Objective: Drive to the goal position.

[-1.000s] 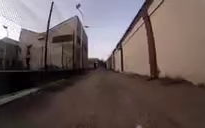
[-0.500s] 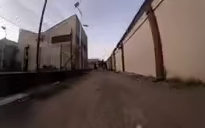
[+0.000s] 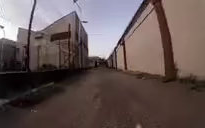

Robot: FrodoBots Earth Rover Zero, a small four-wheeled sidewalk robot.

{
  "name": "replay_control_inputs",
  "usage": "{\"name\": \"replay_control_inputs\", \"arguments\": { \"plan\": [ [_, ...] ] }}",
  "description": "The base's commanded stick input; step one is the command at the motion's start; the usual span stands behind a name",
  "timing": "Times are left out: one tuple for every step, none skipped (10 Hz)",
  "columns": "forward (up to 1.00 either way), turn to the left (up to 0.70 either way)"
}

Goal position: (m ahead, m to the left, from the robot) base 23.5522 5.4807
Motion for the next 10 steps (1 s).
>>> {"name": "replay_control_inputs", "arguments": {
  "plan": [
    [1.00, -0.25],
    [1.00, -0.23],
    [1.00, -0.11],
    [1.00, 0.00],
    [1.00, 0.00],
    [1.00, 0.00],
    [1.00, 0.00],
    [1.00, 0.00],
    [1.00, 0.00],
    [1.00, 0.00]
  ]
}}
